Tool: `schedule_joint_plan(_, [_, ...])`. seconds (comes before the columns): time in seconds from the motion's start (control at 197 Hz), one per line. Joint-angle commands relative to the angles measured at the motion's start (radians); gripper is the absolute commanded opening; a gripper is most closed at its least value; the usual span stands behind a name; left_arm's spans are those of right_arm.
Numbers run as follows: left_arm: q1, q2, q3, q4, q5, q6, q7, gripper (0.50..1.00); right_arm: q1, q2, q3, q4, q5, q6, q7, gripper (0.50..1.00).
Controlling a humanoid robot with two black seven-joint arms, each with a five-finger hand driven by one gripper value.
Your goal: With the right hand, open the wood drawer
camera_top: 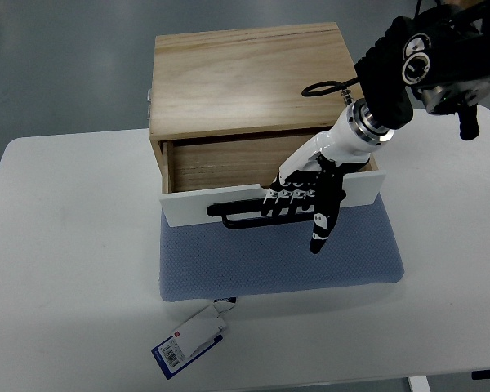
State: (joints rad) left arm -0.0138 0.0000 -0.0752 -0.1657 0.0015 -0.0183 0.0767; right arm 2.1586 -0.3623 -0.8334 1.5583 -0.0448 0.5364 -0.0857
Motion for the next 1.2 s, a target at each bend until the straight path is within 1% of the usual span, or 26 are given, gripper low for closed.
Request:
schedule_joint_plan(0.0, [0.0,0.0,0.0,0.0,0.0,0.0,0.0,1.0,0.01,-0.009,-0.001,0.019,-0.001,0.007,0.0,0.932])
schedule_joint_plan(0.365, [0.0,0.0,0.0,0.0,0.0,0.0,0.0,1.0,0.041,-0.024,0.0,0.034,-0.001,0.02,0.001,0.932])
schedule_joint_plan(0.538, [0.0,0.0,0.0,0.0,0.0,0.0,0.0,1.0,0.098,-0.044,0.005,0.034,0.0,0.025,0.003,0.932])
schedule_joint_plan(0.649, [0.0,0.0,0.0,0.0,0.0,0.0,0.0,1.0,0.132,-0.07,0.013,0.034,0.005,0.05,0.003,0.932])
schedule_joint_plan(0.736, [0.0,0.0,0.0,0.0,0.0,0.0,0.0,1.0,0.141,-0.076,0.014,0.032,0.006,0.051,0.004,0.932])
schedule_joint_plan(0.741, [0.0,0.0,0.0,0.0,0.0,0.0,0.0,1.0,0.154,-0.092,0.016,0.032,0.008,0.051,0.006,0.932])
schedule_joint_plan(0.791, [0.0,0.0,0.0,0.0,0.0,0.0,0.0,1.0,0.168,-0.113,0.017,0.028,0.011,0.053,0.007,0.932])
schedule_joint_plan(0.842, [0.0,0.0,0.0,0.0,0.0,0.0,0.0,1.0,0.168,-0.113,0.017,0.028,0.011,0.053,0.007,0.932])
schedule_joint_plan(0.847, [0.0,0.0,0.0,0.0,0.0,0.0,0.0,1.0,0.178,-0.136,0.02,0.023,0.017,0.051,0.009,0.932])
schedule_joint_plan(0.923, [0.0,0.0,0.0,0.0,0.0,0.0,0.0,1.0,0.181,-0.17,0.059,0.005,0.039,0.047,0.011,0.932])
schedule_joint_plan(0.979, [0.0,0.0,0.0,0.0,0.0,0.0,0.0,1.0,0.181,-0.17,0.059,0.005,0.039,0.047,0.011,0.932])
schedule_joint_plan(0.984, [0.0,0.0,0.0,0.0,0.0,0.0,0.0,1.0,0.181,-0.208,0.08,-0.015,0.058,0.037,0.011,0.93])
schedule_joint_plan(0.994, [0.0,0.0,0.0,0.0,0.0,0.0,0.0,1.0,0.181,-0.216,0.082,-0.018,0.063,0.034,0.011,0.93])
schedule_joint_plan(1.05, [0.0,0.0,0.0,0.0,0.0,0.0,0.0,1.0,0.178,-0.247,0.089,-0.04,0.086,0.022,0.011,0.93])
schedule_joint_plan(1.101, [0.0,0.0,0.0,0.0,0.0,0.0,0.0,1.0,0.178,-0.247,0.089,-0.04,0.086,0.022,0.011,0.93])
schedule_joint_plan(1.106, [0.0,0.0,0.0,0.0,0.0,0.0,0.0,1.0,0.172,-0.273,0.105,-0.066,0.114,0.002,0.014,0.93])
schedule_joint_plan(1.197, [0.0,0.0,0.0,0.0,0.0,0.0,0.0,1.0,0.15,-0.325,0.135,-0.104,0.155,-0.036,0.015,0.93])
